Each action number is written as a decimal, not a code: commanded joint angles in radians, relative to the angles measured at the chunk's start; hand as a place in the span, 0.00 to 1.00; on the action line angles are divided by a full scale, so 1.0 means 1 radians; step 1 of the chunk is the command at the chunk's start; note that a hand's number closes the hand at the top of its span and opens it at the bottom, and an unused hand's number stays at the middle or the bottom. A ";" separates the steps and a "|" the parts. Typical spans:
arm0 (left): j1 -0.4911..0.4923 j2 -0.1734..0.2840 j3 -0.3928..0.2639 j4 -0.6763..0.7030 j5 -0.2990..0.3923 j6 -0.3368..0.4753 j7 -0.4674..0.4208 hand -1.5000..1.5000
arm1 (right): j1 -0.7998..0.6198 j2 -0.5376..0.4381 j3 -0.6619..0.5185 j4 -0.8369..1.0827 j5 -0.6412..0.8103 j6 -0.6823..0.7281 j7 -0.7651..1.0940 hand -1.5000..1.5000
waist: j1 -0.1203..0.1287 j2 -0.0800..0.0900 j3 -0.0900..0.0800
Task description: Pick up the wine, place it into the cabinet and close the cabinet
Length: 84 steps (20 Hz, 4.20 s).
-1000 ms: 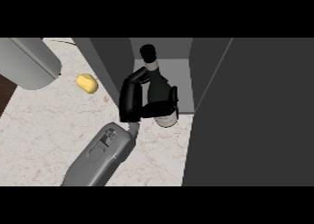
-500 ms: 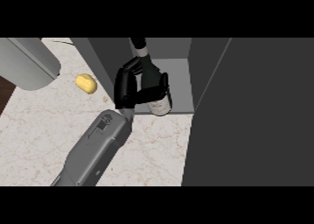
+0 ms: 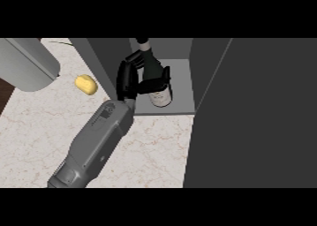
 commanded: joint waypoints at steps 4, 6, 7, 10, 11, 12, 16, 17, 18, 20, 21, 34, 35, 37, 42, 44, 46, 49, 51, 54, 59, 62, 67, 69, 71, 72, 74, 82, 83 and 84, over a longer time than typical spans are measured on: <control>-0.091 0.000 0.061 0.206 0.019 -0.039 -0.091 1.00 | 0.088 0.004 0.028 -0.147 -0.062 0.019 0.041 0.00 | -0.011 0.003 0.000; -0.131 -0.003 0.046 0.191 0.033 0.011 -0.084 1.00 | 0.115 -0.006 -0.019 -0.072 -0.093 0.063 -0.061 0.00 | -0.007 0.002 0.001; -0.175 0.025 0.102 0.268 0.021 -0.041 -0.098 1.00 | 0.090 0.023 0.049 -0.054 -0.023 0.039 -0.057 0.00 | -0.009 0.005 0.000; -0.227 -0.003 0.080 0.303 0.012 0.051 -0.148 1.00 | 0.055 0.028 0.019 -0.067 -0.045 0.009 -0.015 0.00 | -0.016 0.005 0.000; -0.232 -0.003 0.094 0.327 0.014 0.025 -0.178 1.00 | 0.044 0.026 0.028 -0.060 -0.049 0.019 -0.029 0.00 | -0.016 0.006 0.000; -0.210 -0.003 0.108 0.362 0.016 0.004 -0.242 1.00 | -0.016 0.018 0.011 -0.010 -0.028 0.003 -0.009 0.00 | -0.013 0.008 0.000; -0.262 -0.003 0.143 0.438 0.017 0.024 -0.265 1.00 | -0.010 0.017 0.032 -0.039 -0.032 0.012 -0.010 0.00 | -0.019 0.009 0.000; -0.292 0.026 0.167 0.452 0.018 -0.020 -0.255 1.00 | 0.048 0.019 0.047 -0.062 -0.050 0.028 -0.012 0.00 | -0.024 0.010 0.000; -0.313 0.012 0.175 0.474 0.019 0.000 -0.257 1.00 | 0.001 -0.011 -0.056 -0.024 -0.115 0.040 -0.031 0.00 | -0.028 0.014 0.000; -0.325 0.030 0.183 0.482 0.017 -0.019 -0.245 1.00 | 0.066 0.037 0.088 -0.084 0.002 0.022 -0.018 0.00 | -0.024 0.009 0.000; -0.322 -0.003 0.191 0.512 0.028 0.000 -0.265 1.00 | 0.030 0.036 0.056 -0.037 -0.024 0.018 -0.035 0.00 | -0.030 0.013 0.000; -0.311 -0.003 0.304 0.580 0.116 -0.082 -0.324 1.00 | 0.053 0.036 0.069 -0.061 -0.029 0.033 -0.048 0.00 | -0.048 0.018 0.000; -0.359 0.030 0.307 0.581 0.108 -0.082 -0.252 1.00 | 0.051 0.023 0.036 -0.023 -0.048 0.043 -0.058 0.00 | -0.031 0.015 0.000; -0.341 -0.003 0.290 0.597 0.123 -0.068 -0.305 1.00 | 0.033 0.042 0.084 -0.041 -0.018 0.023 -0.041 0.00 | -0.048 0.015 0.000; -0.383 0.009 0.302 0.624 0.087 -0.028 -0.287 1.00 | -0.002 0.037 0.055 -0.044 -0.031 0.007 -0.011 0.00 | -0.054 0.023 0.000; -0.310 -0.003 0.287 0.640 0.077 -0.048 -0.347 0.00 | 0.011 0.039 0.080 -0.009 -0.009 0.025 -0.045 0.00 | -0.047 0.021 0.000; -0.319 0.025 0.284 0.644 0.062 -0.071 -0.315 0.00 | -0.028 0.020 0.021 0.007 -0.034 0.017 -0.020 0.00 | -0.037 0.021 -0.001; -0.334 0.033 0.289 0.661 0.058 -0.027 -0.316 0.00 | 0.018 0.047 0.099 -0.022 -0.007 0.016 -0.030 0.00 | -0.057 0.026 -0.001; -0.360 0.016 0.289 0.660 0.054 0.004 -0.303 0.00 | 0.030 0.041 0.088 -0.003 -0.009 0.034 -0.073 0.00 | -0.056 0.026 0.000; -0.337 0.009 0.270 0.679 0.031 0.008 -0.301 0.00 | -0.023 0.033 0.036 0.010 -0.049 0.020 -0.041 0.00 | -0.049 0.026 -0.001; -0.332 -0.003 0.252 0.690 0.004 0.063 -0.323 0.00 | -0.037 0.032 0.063 0.000 -0.017 0.020 -0.020 0.00 | -0.058 0.028 -0.001; -0.318 -0.003 0.268 0.683 0.014 0.053 -0.321 0.00 | 0.012 0.026 0.060 0.009 -0.028 0.047 -0.058 0.00 | -0.054 0.026 -0.001; -0.274 0.038 0.300 0.651 0.037 -0.002 -0.391 0.00 | 0.015 0.029 0.061 -0.013 -0.025 0.041 -0.048 0.00 | -0.054 0.027 -0.002; -0.281 0.025 0.292 0.655 0.026 -0.015 -0.392 0.00 | -0.015 0.047 0.105 0.023 0.010 0.017 -0.064 0.00 | -0.052 0.029 -0.002; -0.270 0.004 0.289 0.663 0.018 -0.002 -0.408 0.00 | -0.020 0.040 0.082 -0.005 -0.011 0.017 -0.015 0.00 | -0.059 0.029 -0.002; -0.270 0.026 0.293 0.665 0.021 -0.022 -0.399 0.00 | 0.012 0.047 0.103 -0.012 -0.015 0.024 -0.045 0.00 | -0.067 0.032 -0.002; -0.259 0.039 0.295 0.655 0.020 -0.060 -0.413 0.00 | 0.037 0.027 0.053 0.006 -0.042 0.058 -0.099 0.00 | -0.058 0.029 0.000; -0.235 -0.003 0.288 0.658 0.006 -0.123 -0.447 0.00 | 0.009 0.039 0.080 -0.007 -0.031 0.036 -0.039 0.00 | -0.050 0.023 -0.002; -0.280 0.018 0.288 0.657 0.004 -0.156 -0.380 0.00 | 0.003 0.025 0.047 0.000 -0.050 0.043 -0.038 0.00 | -0.043 0.022 -0.001; -0.258 -0.003 0.277 0.664 0.003 -0.128 -0.420 0.00 | 0.070 0.033 0.071 -0.024 -0.055 0.062 -0.072 0.00 | -0.057 0.020 -0.001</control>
